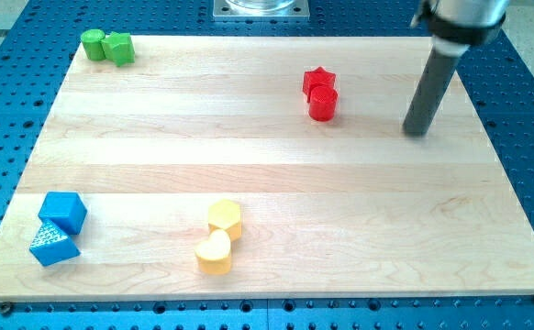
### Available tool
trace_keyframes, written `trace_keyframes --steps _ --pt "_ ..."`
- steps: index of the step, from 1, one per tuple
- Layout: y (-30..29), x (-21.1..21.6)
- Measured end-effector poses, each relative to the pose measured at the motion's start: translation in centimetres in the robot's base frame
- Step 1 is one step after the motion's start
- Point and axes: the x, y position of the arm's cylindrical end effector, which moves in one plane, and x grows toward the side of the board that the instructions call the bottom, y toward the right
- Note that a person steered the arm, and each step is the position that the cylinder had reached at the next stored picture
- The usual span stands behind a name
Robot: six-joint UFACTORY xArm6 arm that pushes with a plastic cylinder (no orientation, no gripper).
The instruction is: Place both the blue blocks diagonal to each other
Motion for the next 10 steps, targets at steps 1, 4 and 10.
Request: trace_keyframes --steps 1,4,10 --pt "-4.9 8.4" --pt "-16.4 18.2" --pt "-43.3 9.8"
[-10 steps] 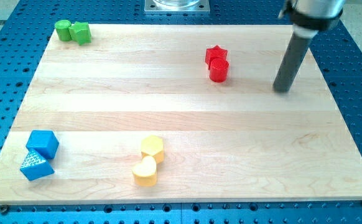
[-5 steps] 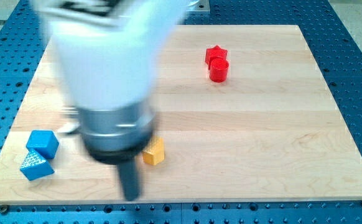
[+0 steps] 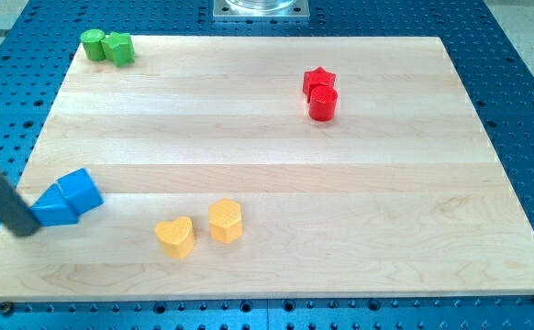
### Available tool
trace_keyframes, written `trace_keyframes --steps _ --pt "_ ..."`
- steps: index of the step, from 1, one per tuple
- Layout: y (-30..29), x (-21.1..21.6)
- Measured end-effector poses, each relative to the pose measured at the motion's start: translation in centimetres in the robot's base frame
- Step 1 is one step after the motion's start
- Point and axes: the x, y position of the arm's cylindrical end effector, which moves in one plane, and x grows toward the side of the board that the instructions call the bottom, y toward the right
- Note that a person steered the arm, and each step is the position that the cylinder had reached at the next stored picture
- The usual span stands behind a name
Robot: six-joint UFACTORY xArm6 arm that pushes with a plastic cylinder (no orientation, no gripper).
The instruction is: Place both the blue blocks diagonal to each other
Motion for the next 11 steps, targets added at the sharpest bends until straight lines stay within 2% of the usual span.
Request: trace_keyframes --steps 1,2,3,4,5,7,8,9,10,11 --pt "8.1 -5.7" --pt "7.2 -5.4" --pt "-1.0 -1.8" --pt "3.0 2.4" --pt "11.6 1.5" --pt "6.8 -0.1" --pt "16.6 -3.1" --pt "16.3 -2.9" --pt "22.2 -4.0" --pt "24.5 -7.4"
